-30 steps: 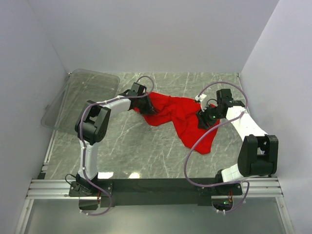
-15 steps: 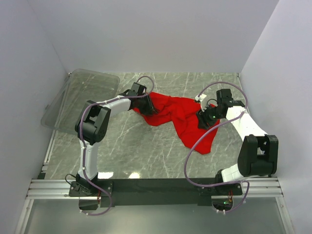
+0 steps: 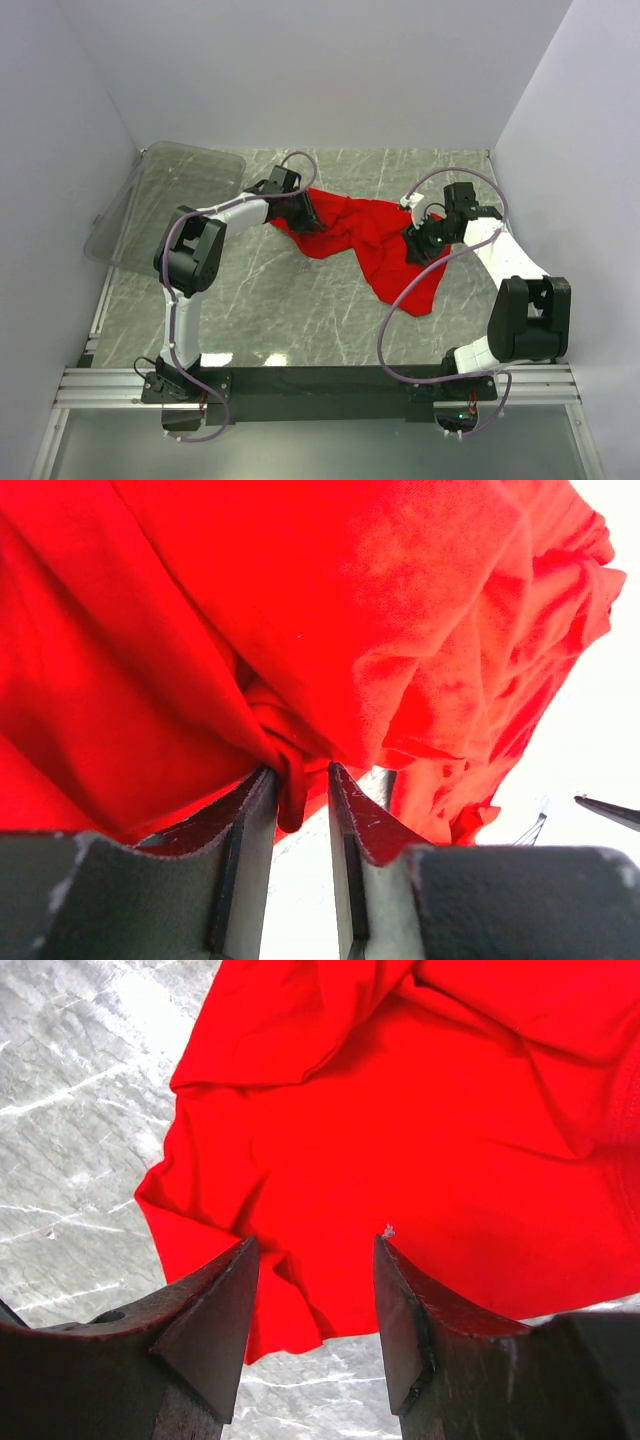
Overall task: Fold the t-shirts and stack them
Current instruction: Flatten the tshirt out
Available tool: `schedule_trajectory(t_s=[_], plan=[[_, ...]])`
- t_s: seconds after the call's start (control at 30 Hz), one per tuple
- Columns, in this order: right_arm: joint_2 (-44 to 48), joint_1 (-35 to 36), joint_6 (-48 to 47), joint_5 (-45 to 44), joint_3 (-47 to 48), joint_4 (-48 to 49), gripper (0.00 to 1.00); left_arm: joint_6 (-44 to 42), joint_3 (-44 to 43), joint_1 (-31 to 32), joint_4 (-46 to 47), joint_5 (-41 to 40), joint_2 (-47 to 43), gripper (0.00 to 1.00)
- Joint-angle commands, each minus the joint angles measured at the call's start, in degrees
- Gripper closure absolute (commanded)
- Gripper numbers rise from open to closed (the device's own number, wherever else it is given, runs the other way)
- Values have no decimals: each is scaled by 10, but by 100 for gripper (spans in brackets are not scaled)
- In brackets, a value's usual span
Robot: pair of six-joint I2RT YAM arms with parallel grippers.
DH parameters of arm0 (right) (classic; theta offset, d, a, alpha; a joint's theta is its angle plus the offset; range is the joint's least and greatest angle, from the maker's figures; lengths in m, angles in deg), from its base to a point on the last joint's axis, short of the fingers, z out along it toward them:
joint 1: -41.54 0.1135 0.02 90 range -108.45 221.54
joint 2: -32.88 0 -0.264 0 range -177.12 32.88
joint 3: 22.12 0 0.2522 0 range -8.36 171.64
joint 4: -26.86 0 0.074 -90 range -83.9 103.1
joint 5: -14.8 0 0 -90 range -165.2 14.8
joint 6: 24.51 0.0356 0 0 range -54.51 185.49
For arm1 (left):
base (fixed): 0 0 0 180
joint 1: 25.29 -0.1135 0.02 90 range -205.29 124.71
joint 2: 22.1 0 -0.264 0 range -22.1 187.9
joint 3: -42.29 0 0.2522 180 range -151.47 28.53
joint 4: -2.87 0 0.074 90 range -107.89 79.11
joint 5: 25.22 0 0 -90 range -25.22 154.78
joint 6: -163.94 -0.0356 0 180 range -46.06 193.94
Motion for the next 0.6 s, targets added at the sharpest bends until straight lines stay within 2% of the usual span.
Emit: schedule_trajectory(t_s=[0.0, 0.4, 0.57], plan=[[1, -2, -2, 1, -2, -5, 43, -3, -27, -1, -2, 18, -8, 68], [1, -1, -1, 1, 0, -4, 43, -4, -21, 1, -9, 24, -18, 73], [0, -2, -3, -1, 0, -5, 43, -7, -16, 0, -16, 29, -30, 70]])
